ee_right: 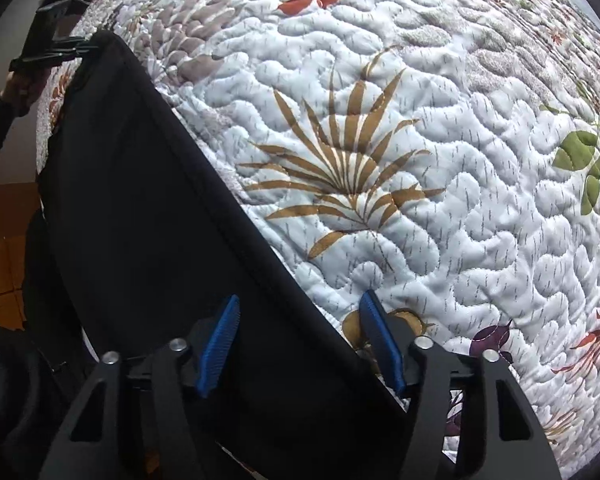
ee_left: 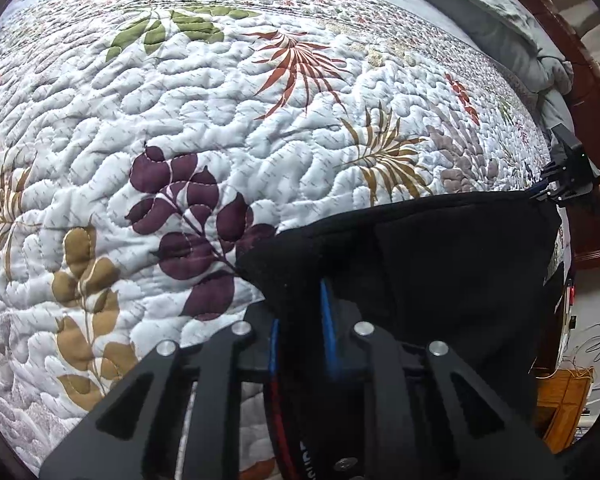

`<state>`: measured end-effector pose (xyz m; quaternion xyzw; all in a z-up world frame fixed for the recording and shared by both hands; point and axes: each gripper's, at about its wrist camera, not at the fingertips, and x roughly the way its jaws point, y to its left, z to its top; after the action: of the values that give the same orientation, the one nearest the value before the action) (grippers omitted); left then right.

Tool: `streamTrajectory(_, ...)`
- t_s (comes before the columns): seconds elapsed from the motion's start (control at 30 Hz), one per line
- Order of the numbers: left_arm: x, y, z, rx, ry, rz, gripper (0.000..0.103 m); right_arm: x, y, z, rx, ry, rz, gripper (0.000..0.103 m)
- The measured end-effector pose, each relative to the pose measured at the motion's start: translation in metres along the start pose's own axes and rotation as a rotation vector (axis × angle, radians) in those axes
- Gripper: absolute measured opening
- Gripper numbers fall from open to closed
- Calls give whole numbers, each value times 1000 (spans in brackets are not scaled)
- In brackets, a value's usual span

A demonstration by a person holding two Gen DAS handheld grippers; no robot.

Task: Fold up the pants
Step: 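Lift the waistband with both tools and fold it over onto the legs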

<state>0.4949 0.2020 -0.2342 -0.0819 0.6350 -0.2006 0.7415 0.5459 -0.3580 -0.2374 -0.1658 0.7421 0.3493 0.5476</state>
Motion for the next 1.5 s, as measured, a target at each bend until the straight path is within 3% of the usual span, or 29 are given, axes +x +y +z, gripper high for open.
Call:
streamTrajectory(0.07, -7, -5, -1, 6, -20, -3, 14, -5, -5, -3, 23, -8, 17, 17)
streamTrajectory(0.2, -24, -13, -7, -1, -72, 1, 14, -11, 10, -13, 4, -18, 8, 7)
streamTrajectory(0.47, -83, -49, -35, 49, -215, 21, 13, -59, 51, -47, -5, -108, -99, 6)
streamTrajectory(0.77, -147, -83, -123, 94, -395, -38, 13, -113, 138, -131, -13, -266, -225, 6)
streamTrajectory(1.0, -154, -91, -195, 94, -436, -74, 14, -97, 200, -187, 5, -366, -341, 6)
streamTrajectory(1.27, -136, -84, -251, 96, -434, -81, 17, -40, 264, -240, 37, -459, -500, 7)
streamTrajectory(1.5, -94, -80, -294, 164, -361, 4, 20, 27, 307, -263, 21, -468, -670, 9)
